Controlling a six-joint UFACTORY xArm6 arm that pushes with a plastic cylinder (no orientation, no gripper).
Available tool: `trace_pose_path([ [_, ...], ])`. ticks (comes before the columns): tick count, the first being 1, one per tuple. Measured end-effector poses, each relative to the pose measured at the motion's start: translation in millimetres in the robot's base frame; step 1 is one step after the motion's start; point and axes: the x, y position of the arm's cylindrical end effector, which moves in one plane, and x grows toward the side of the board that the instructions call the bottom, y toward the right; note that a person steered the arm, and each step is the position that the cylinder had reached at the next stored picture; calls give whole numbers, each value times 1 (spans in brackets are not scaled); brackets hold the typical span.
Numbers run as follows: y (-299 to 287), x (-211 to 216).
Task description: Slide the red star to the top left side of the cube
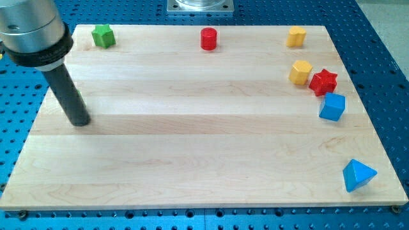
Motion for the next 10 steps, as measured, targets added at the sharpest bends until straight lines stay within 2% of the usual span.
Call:
trace_pose_path([
  [1, -1, -19],
  [2, -29, -20],
  [3, -2, -17],
  [4, 12, 13],
  [6, 29, 9],
  [7, 111, -31],
  [9, 277, -140],
  [10, 376, -149],
])
